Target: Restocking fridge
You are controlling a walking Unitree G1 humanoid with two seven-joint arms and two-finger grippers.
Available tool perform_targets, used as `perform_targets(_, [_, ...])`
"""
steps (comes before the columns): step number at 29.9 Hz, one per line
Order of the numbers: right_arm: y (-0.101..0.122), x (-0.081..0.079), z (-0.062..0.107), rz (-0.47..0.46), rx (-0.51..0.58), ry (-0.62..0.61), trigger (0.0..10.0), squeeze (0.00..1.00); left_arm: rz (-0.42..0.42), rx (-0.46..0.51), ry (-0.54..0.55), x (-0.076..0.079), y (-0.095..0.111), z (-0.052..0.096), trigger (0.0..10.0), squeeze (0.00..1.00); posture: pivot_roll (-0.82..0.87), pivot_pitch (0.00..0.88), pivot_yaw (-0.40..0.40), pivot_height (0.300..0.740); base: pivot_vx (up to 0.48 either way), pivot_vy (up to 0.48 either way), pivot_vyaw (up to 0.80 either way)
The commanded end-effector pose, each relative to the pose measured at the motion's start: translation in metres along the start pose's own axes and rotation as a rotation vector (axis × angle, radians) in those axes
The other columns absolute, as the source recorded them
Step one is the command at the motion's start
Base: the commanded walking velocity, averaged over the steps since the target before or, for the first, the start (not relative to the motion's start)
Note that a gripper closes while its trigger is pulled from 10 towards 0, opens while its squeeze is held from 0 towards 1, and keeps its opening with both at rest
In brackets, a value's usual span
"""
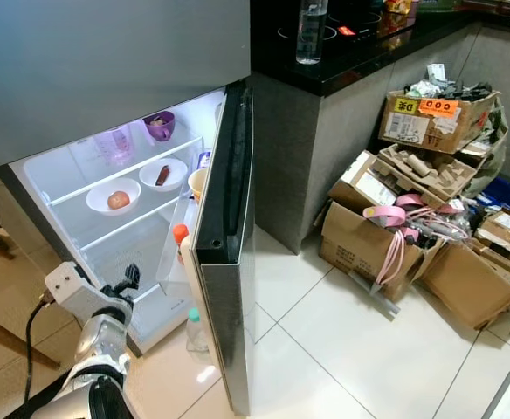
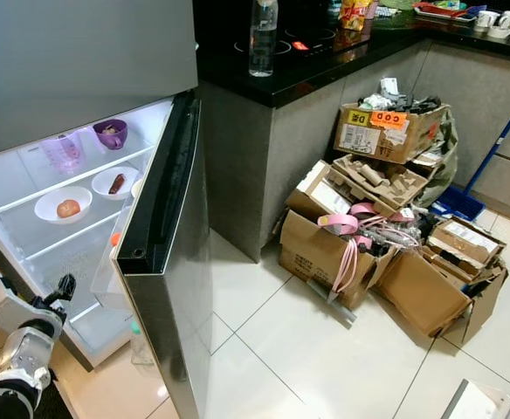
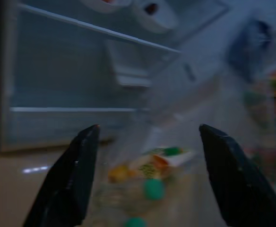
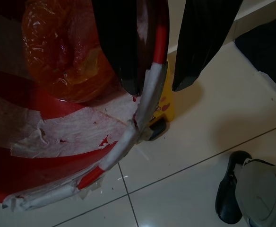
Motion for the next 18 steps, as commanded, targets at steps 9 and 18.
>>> perform_targets(9, [0.001, -0.001, 0.000, -0.003, 0.006, -0.003, 10.0, 0.00, 0.075, -0.105, -0.057, 0.017, -0.034, 0.001, 0.0, 0.00, -0.06, 0.007, 0.008, 0.740, 0.000, 0.000, 0.00])
perform_targets(18, [0.000, 0.000, 0.000, 0.004, 0.001, -0.005, 10.0, 0.00, 0.206, -0.285, -0.295, 0.064, -0.078, 0.006, 10.0, 0.00, -0.07, 0.009, 0.005, 0.740, 0.000, 0.000, 0.00])
Point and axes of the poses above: a point about 5 cm out from each wrist's last joint towards the gripper, its own z axis pointing back from the gripper into the wrist, its own y axis along the axis of the wrist's last joint, x = y × z, the point moved 2 cm from there along -z, pointing out of the wrist towards the gripper, and after that the axes turned 4 degrees about z, right-handed, at the moved point
